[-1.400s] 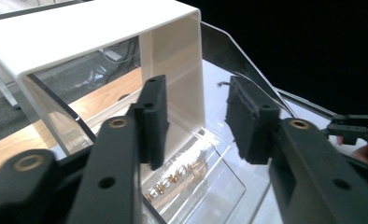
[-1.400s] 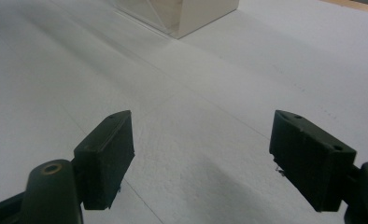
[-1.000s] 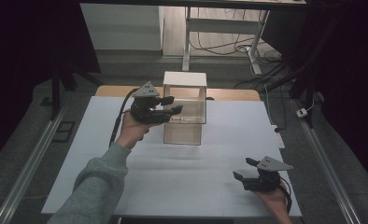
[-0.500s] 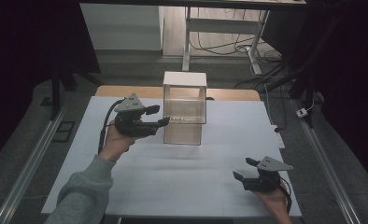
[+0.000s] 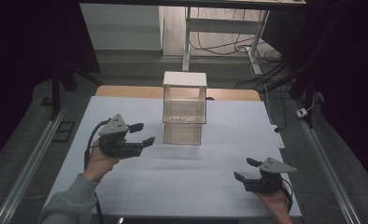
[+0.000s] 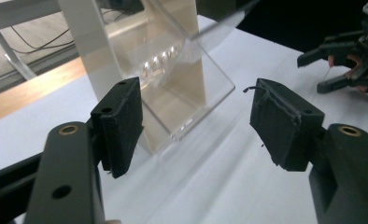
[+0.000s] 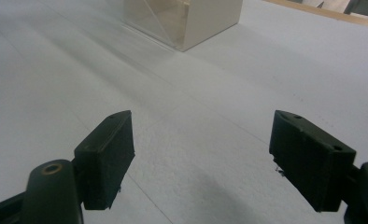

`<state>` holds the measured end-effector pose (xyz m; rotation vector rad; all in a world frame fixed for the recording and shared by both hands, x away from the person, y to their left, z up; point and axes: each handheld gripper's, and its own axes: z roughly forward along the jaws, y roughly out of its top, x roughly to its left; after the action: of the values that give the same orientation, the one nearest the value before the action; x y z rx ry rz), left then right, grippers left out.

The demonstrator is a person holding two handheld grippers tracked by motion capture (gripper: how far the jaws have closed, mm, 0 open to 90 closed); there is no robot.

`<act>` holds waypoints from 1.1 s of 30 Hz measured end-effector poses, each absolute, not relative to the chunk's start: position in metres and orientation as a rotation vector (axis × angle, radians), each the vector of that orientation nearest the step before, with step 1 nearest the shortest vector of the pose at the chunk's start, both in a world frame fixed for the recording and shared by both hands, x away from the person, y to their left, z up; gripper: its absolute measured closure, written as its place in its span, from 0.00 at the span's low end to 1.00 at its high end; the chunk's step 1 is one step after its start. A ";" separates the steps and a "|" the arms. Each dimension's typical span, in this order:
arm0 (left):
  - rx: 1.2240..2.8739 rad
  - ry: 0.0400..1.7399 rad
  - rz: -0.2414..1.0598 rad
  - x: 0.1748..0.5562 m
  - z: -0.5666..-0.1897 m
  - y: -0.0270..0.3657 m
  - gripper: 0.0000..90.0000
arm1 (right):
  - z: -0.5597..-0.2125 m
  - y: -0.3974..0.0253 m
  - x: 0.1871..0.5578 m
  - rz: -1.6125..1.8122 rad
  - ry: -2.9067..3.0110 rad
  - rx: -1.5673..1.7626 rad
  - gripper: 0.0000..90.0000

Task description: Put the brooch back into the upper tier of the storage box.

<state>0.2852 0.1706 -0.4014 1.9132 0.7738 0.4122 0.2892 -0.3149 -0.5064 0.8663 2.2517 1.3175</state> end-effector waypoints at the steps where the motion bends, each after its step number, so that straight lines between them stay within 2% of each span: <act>1: 1.913 0.779 0.414 0.281 -0.405 0.174 0.38 | -0.507 -0.315 0.289 1.314 2.251 0.864 0.24; 15: 1.938 0.876 0.423 0.250 -0.453 0.208 0.35 | -0.506 -0.318 0.285 1.300 2.251 0.871 0.24; 33: 1.954 1.000 0.438 0.235 -0.502 0.236 0.33 | -0.505 -0.320 0.283 1.287 2.241 0.873 0.24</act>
<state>0.2347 0.2362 -0.5018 1.9542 1.0005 0.4377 0.2826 -0.3203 -0.5054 0.8729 2.2407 1.2869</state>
